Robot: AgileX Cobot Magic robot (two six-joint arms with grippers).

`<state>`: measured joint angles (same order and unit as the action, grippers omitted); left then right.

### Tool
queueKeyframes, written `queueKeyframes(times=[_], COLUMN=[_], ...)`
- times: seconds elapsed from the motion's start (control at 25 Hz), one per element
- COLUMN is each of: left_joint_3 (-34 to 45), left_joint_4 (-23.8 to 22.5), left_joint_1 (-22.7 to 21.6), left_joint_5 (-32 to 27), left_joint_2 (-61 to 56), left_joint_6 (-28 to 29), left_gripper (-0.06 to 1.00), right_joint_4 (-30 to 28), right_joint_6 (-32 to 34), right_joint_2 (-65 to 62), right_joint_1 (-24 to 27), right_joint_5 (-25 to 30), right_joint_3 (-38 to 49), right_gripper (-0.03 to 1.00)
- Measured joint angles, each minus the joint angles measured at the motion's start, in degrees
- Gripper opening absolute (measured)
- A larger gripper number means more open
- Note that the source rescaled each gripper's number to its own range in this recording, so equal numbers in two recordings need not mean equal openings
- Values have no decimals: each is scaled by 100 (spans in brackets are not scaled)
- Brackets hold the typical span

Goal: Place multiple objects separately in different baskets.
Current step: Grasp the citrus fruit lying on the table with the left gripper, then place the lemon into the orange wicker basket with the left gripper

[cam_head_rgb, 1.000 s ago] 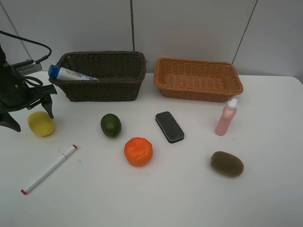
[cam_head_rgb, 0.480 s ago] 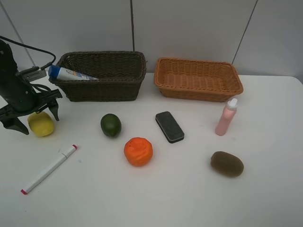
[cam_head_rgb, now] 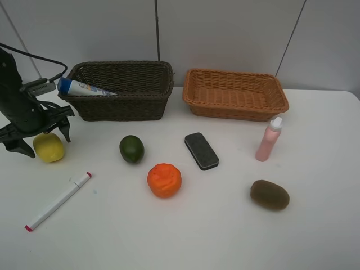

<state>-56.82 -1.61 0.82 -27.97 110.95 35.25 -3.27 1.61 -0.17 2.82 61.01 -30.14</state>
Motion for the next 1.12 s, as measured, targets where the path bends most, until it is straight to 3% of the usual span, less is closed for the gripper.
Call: queueKeyframes(times=[0.32,0.4,0.48,0.68,0.92,1.12], left_joint_3=[-5,-11,-11,-15,-15,-525], left_joint_4=[-3,-3,-3,-3,56,582], left_joint_1=[0,0,0,0,0,206], left_joint_5=[11,-13,-79,-312,-1005,-1713], left_joint_2=[351,351,359,336,-385,-1244], left_joint_6=[2,2,2,-90,-798,-1761], left_gripper=[99,93,72,69,69,69], right_joint_4=[0,0,0,0,-6,-6], right_joint_6=[0,0,0,0,0,0], right_joint_2=[0,0,0,0,0,0], right_joint_1=[0,0,0,0,0,0], right_joint_5=[0,0,0,0,0,0], right_joint_3=[0,0,0,0,0,0], right_gripper=[98,98,98,98,98,98])
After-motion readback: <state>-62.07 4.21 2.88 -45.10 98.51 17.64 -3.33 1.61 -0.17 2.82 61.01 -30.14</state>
